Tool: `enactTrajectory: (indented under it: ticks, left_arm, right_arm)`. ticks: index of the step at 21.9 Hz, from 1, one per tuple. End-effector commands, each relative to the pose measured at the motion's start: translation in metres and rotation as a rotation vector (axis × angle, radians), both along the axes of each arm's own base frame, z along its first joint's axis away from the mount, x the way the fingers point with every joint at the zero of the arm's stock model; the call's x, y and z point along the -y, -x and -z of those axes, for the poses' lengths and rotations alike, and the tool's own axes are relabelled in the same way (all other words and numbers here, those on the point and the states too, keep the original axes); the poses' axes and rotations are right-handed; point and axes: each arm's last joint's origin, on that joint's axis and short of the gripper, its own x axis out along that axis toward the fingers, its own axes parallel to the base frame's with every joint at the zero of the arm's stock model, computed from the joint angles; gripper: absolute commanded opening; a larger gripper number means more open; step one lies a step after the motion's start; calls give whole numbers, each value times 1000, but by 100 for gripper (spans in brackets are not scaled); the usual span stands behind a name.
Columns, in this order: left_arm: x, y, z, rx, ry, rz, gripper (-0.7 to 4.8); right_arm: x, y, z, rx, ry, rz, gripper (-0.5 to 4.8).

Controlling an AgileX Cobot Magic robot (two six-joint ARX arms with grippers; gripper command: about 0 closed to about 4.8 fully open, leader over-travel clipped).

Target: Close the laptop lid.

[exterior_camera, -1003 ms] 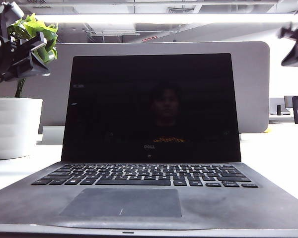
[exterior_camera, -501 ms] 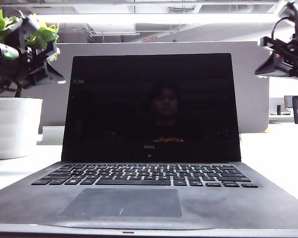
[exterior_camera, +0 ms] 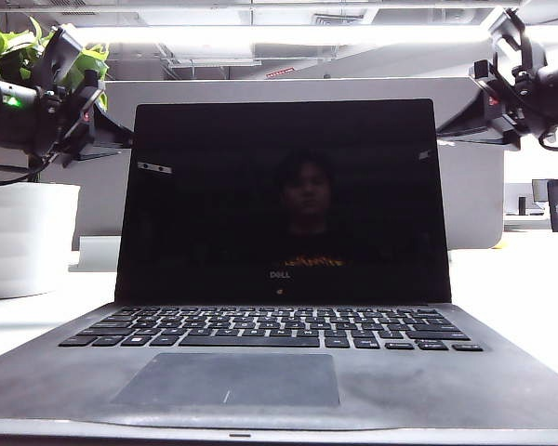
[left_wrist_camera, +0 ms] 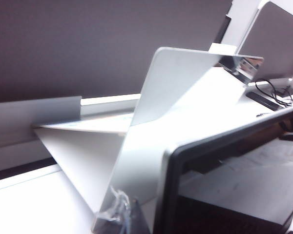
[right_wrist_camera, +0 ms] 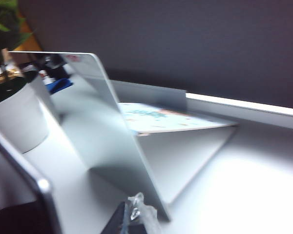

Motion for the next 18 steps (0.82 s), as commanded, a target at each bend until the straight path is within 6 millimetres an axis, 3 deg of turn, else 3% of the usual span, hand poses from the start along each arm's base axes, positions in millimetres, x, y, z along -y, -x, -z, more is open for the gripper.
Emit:
enactTrajectory:
  ticks: [1,18]
  left_arm:
    - [3,2,-4,23,2,87,-5]
    - [4,5,-5,-103,106,228,-5]
  right_arm:
    - [-2,-3,-2,-1,-11,-87,-1]
    - [-6,2,1,-71,-52,-298,-1]
